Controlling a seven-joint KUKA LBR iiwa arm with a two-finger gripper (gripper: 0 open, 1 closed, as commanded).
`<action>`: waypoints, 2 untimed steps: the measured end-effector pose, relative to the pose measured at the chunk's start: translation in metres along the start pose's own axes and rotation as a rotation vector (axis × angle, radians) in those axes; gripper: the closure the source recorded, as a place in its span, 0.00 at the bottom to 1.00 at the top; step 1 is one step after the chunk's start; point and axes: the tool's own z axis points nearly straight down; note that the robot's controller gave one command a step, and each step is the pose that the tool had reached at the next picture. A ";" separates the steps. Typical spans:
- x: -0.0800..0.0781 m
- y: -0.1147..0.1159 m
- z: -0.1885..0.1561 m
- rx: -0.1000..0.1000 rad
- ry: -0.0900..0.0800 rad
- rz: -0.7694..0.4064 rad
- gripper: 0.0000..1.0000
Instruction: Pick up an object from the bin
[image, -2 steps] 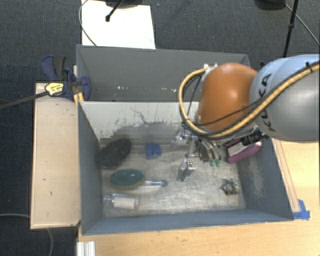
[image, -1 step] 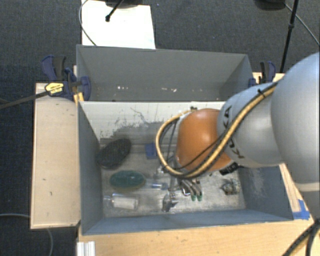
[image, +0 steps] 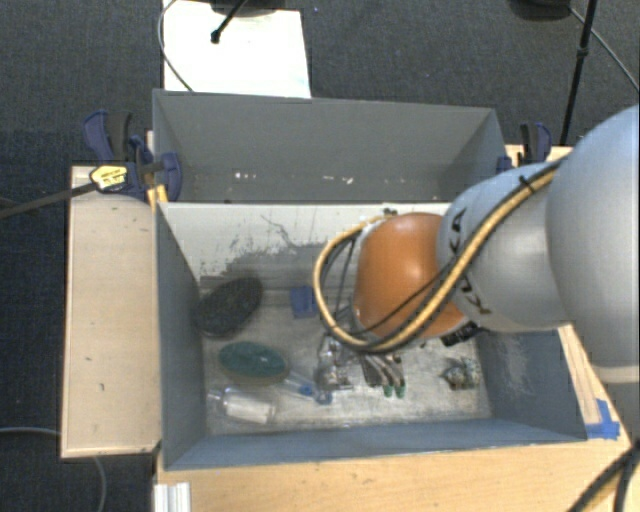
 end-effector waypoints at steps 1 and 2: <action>0.000 0.000 0.000 0.000 0.000 0.002 0.00; -0.004 0.042 0.029 0.000 -0.003 -0.122 0.00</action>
Offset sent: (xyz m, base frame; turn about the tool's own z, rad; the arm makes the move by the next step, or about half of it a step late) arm 0.0000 0.0000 0.0000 0.0000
